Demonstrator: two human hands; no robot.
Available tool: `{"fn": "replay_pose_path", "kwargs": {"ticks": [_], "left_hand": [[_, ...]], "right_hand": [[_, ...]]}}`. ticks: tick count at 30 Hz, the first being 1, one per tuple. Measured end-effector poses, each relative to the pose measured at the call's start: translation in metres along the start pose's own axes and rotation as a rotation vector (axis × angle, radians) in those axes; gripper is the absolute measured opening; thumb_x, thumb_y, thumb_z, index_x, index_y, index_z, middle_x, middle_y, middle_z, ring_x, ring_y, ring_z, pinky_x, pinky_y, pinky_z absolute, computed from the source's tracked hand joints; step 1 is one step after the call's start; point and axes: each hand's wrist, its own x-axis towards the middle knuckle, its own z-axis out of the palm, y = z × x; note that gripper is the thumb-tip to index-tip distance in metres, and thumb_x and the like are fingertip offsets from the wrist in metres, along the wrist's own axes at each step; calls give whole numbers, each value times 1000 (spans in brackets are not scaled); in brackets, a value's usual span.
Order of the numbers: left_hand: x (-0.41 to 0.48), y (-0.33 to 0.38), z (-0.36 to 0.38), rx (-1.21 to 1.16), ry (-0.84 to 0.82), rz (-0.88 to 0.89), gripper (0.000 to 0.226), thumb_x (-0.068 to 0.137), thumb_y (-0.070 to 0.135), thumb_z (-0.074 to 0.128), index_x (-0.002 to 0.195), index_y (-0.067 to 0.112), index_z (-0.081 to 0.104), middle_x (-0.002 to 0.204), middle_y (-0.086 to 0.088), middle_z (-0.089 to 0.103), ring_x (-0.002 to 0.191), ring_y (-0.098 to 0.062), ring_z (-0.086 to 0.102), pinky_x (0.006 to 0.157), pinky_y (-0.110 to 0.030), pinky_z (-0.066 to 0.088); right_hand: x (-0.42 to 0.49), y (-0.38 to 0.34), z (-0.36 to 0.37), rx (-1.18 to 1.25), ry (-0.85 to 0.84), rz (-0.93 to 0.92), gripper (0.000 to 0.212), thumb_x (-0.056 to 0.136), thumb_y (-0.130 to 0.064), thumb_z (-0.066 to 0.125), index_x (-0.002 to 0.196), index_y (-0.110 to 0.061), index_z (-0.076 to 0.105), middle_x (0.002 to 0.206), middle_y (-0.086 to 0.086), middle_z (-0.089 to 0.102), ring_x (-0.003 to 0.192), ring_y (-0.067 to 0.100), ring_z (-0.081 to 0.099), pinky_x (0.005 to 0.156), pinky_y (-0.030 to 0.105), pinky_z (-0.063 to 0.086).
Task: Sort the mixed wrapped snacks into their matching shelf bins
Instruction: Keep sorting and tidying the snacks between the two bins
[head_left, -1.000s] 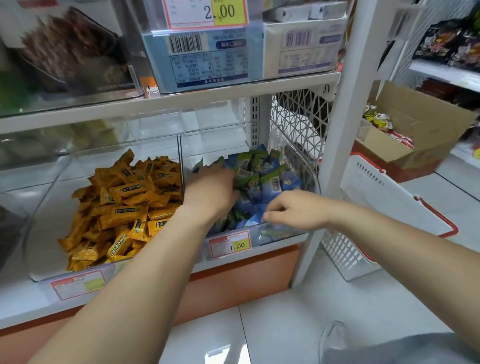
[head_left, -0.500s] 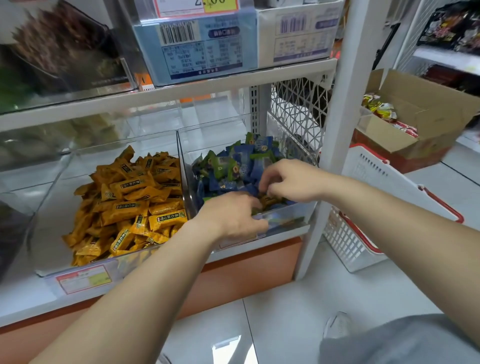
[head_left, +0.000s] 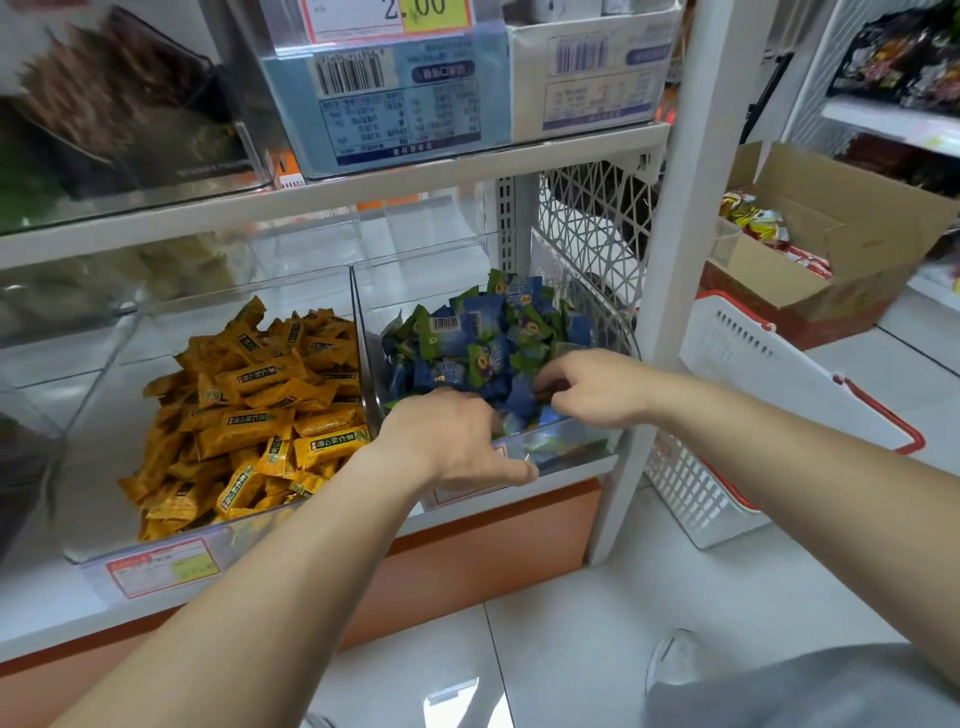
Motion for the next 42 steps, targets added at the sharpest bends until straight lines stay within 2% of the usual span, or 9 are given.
{"fn": "replay_pose_path", "kwargs": {"ticks": [4, 9, 15, 20, 24, 31, 36, 40, 42], "left_hand": [[-1, -2, -1, -42, 12, 13, 66, 70, 84, 43, 81, 25, 68, 70, 5, 62, 68, -16, 57, 57, -31, 49], [1, -3, -1, -63, 3, 29, 62, 74, 81, 43, 91, 27, 69, 80, 3, 65, 76, -17, 56, 66, -34, 54], [1, -5, 2, -57, -15, 28, 64, 74, 83, 39, 101, 32, 69, 90, 5, 66, 85, -19, 56, 66, -35, 53], [0, -13, -1, -143, -70, 23, 86, 59, 89, 35, 119, 36, 66, 112, 8, 70, 99, -17, 63, 80, -38, 57], [-3, -12, -2, -162, -70, 15, 80, 63, 86, 41, 119, 35, 66, 112, 6, 69, 100, -19, 63, 82, -40, 56], [-4, -12, -3, -154, -81, 12, 69, 70, 84, 46, 110, 33, 68, 96, 6, 68, 88, -17, 62, 75, -39, 57], [-4, -14, -5, -232, -78, -6, 61, 74, 82, 49, 107, 34, 70, 98, 11, 69, 88, -13, 63, 75, -37, 57], [-2, -16, -9, -517, 329, -90, 30, 84, 57, 65, 79, 29, 54, 75, 7, 59, 68, -11, 56, 54, -29, 40], [-1, -17, -13, -614, 564, -78, 27, 83, 45, 72, 90, 27, 51, 86, 7, 58, 74, -11, 55, 59, -29, 41]], "right_hand": [[15, -3, -1, -4, -151, 27, 54, 87, -11, 55, 140, -16, 55, 141, 2, 58, 124, 23, 56, 105, 38, 46], [32, -7, 2, 29, -258, 26, 71, 86, -16, 66, 151, -20, 38, 149, 1, 48, 130, 20, 50, 108, 32, 41], [41, -11, 10, 7, -153, -6, 53, 82, -24, 76, 131, -14, 58, 121, 4, 66, 98, 19, 60, 81, 28, 48], [37, -12, 10, -20, -139, -22, 49, 85, -27, 75, 129, -13, 58, 120, 4, 65, 99, 21, 60, 83, 31, 50], [33, -10, 8, 50, -179, -6, 50, 85, -20, 72, 132, -17, 55, 120, -2, 62, 103, 18, 58, 87, 29, 48], [34, -16, 17, 108, -86, -5, 18, 91, -21, 67, 98, -5, 65, 87, 7, 66, 77, 18, 54, 62, 27, 40], [24, -15, 1, 81, 57, -40, 31, 93, -32, 66, 76, -8, 57, 66, 5, 51, 62, 20, 46, 56, 34, 30], [12, -16, -17, 287, 142, -54, 27, 91, -31, 68, 76, -10, 62, 60, 0, 54, 52, 13, 47, 51, 28, 36], [6, -21, -20, 537, 125, -72, 19, 94, -26, 67, 86, -9, 69, 63, 0, 58, 55, 12, 52, 52, 26, 44]]}}
